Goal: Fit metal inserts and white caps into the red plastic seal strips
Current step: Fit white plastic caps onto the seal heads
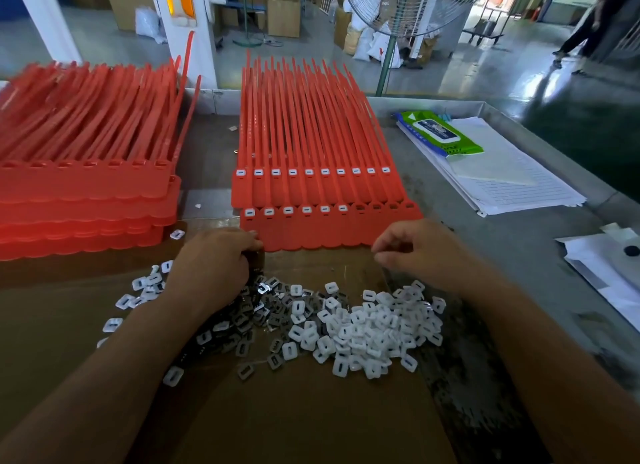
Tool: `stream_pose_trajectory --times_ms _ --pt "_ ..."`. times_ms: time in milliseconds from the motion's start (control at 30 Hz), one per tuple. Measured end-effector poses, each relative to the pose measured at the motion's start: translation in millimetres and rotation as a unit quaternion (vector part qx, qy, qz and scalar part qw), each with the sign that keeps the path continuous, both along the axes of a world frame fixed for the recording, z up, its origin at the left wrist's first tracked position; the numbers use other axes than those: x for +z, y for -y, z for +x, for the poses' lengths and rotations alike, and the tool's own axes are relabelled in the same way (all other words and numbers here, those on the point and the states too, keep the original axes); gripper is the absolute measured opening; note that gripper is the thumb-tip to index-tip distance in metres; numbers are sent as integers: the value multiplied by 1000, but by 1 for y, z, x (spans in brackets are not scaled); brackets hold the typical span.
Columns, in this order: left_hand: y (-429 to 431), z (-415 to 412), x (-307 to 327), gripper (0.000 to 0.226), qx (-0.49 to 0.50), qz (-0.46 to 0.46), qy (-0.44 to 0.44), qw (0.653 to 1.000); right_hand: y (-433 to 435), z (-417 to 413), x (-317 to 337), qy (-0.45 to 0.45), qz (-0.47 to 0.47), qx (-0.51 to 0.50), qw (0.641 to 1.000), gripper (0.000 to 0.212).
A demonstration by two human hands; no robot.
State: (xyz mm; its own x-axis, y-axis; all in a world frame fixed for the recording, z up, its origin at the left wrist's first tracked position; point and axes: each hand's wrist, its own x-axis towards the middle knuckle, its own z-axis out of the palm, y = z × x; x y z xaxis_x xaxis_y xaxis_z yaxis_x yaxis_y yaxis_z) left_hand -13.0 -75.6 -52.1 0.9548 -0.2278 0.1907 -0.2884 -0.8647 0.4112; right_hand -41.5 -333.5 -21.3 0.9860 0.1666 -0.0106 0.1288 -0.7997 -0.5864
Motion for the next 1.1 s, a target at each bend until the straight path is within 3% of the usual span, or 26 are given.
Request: stream_pose_trajectory --times_ms 367,500,700,900,1100 --pt "0 -1 1 40 0 2 -8 1000 -5 -27 8 -84 -36 85 992 27" --pt "0 -1 2 40 1 5 -12 1000 -9 -29 6 -115 -61 100 986 40" --pt "1 -1 2 40 0 1 -9 1000 -14 -28 6 -100 -73 123 985 18" --pt "0 -1 1 41 -1 -2 -6 1000 -16 -29 6 -104 -29 120 987 20" --pt "0 -1 0 39 1 -4 -1 1000 -9 -30 7 -129 -42 130 982 27"
